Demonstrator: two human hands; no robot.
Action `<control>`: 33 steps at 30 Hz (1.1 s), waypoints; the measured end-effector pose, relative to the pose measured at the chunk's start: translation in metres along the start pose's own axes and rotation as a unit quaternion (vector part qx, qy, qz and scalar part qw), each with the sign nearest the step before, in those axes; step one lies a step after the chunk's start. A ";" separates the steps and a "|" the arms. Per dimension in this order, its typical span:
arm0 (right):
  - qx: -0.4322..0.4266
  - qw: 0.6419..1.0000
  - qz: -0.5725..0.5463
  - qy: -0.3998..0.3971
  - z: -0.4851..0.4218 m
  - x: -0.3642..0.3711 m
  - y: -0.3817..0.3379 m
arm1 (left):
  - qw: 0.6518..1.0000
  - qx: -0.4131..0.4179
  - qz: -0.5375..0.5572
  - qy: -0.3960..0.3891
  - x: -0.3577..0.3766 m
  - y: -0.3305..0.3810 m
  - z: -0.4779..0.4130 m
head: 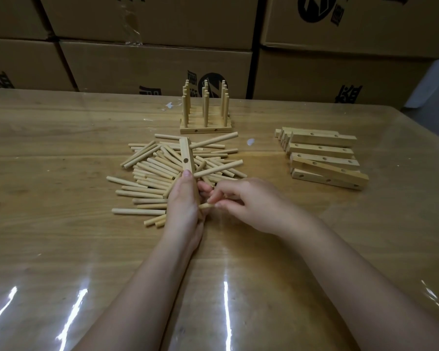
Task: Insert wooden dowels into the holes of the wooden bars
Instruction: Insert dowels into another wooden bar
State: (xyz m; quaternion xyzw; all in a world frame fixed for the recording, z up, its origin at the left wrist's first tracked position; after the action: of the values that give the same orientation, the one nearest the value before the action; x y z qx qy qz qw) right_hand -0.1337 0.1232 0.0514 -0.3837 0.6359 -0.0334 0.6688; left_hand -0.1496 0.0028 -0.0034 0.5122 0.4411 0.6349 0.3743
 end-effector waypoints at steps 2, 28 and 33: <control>-0.002 1.000 0.004 0.004 0.000 0.000 0.000 | 1.000 0.006 -0.007 0.000 0.000 0.001 0.001; 0.023 0.990 -0.141 0.010 0.003 0.015 0.021 | 0.999 0.018 -0.043 0.016 0.000 0.002 0.001; -0.061 0.992 0.109 0.004 0.000 0.009 0.011 | 0.997 -0.040 0.062 0.003 0.001 0.003 0.001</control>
State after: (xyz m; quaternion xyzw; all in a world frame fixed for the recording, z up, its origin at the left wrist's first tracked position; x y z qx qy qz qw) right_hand -0.1371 0.1259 0.0381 -0.3523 0.6775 0.0769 0.6410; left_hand -0.1485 0.0028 -0.0002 0.5210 0.3836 0.6759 0.3529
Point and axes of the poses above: each hand's wrist, its own z-axis away from the middle knuckle, its own x-axis out of the palm, y = z × x, the point moved 4 cm from there along -z, towards the middle knuckle, and after that the axes turned 6 degrees about -z, right-handed, at the moved point
